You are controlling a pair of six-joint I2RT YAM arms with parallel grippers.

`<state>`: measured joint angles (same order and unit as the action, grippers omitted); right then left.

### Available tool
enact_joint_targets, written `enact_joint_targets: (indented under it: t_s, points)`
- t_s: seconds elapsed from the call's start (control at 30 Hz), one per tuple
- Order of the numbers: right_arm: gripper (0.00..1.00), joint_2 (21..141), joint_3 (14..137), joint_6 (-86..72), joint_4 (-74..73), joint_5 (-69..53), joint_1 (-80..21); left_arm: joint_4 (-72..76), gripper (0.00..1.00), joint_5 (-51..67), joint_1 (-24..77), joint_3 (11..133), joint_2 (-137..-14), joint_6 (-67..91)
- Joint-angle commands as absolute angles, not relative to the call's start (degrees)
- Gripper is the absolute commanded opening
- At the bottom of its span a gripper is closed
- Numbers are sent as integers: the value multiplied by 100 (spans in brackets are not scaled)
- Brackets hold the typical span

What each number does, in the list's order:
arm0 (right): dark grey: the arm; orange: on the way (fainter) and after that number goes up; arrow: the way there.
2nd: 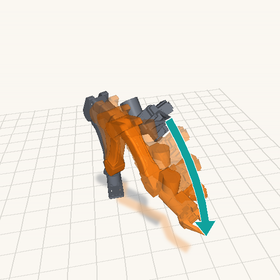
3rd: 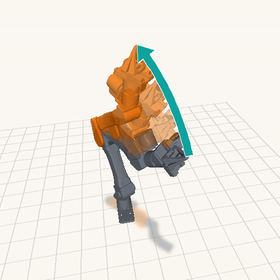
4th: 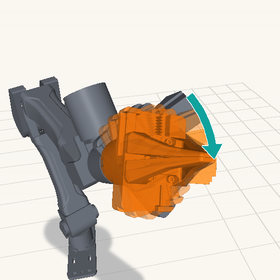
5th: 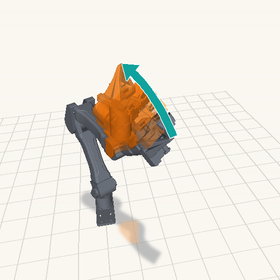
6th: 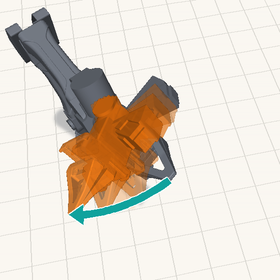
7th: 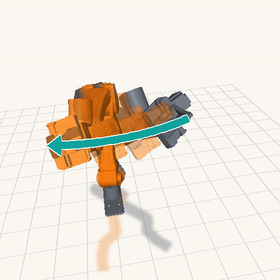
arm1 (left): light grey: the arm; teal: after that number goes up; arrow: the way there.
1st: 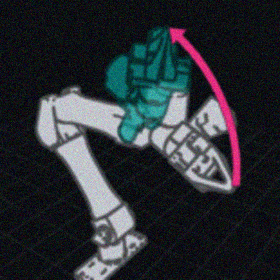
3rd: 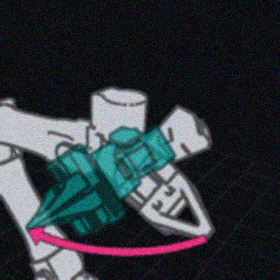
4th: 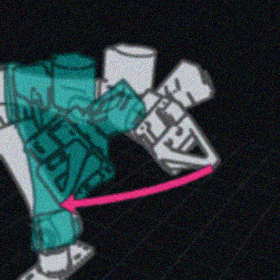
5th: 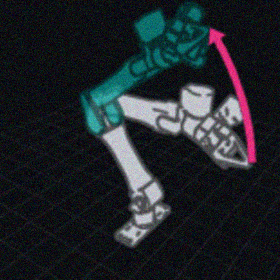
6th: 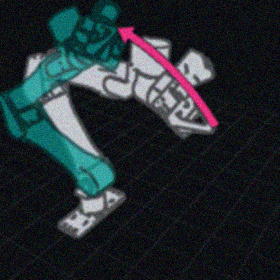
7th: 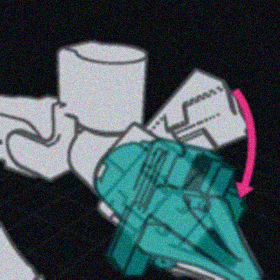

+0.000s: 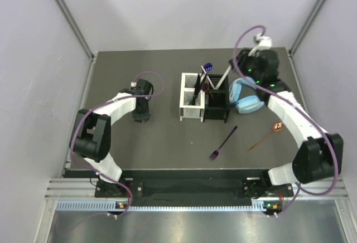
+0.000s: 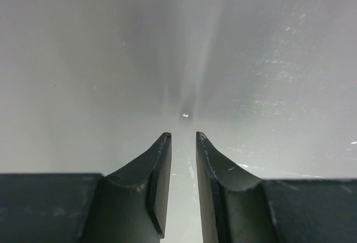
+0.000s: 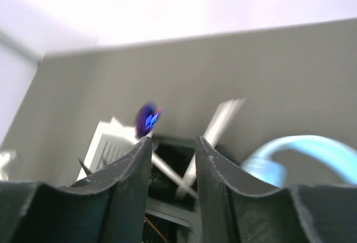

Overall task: Sort the eating utensils into containers
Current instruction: Pick up the spoon from the center of the board.

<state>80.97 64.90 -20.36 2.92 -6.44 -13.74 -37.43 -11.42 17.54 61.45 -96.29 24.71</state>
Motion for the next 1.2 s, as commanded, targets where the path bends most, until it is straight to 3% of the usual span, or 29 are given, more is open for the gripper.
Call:
enact_joint_targets:
  t_s: [0.0,0.1,0.3,0.43,0.73,0.97,1.17]
  points:
    - [38,7402,7399,-2416,-1491,34,-634,-3849,30,-1239,1723,6547,-9703,2487]
    - [39,7112,7629,-2504,-2870,595,-177,-3894,30,-1231,1723,6679,-9747,2522]
    - [45,6742,7524,-2899,-5076,448,589,-3946,30,-1169,1714,6899,-9835,2566]
    - [52,6417,6971,-3330,-5570,177,807,-3806,30,-967,1714,6864,-9949,2628]
    - [52,6459,5530,-3428,-5879,-694,1923,-3683,29,-791,1617,6829,-10020,2672]
    - [51,7039,4984,-3217,-5301,-581,1969,-3656,29,-765,1547,6750,-9975,2663]
    - [40,7821,4852,-3164,-4782,-325,2065,-3665,29,-747,1547,6741,-10020,2654]
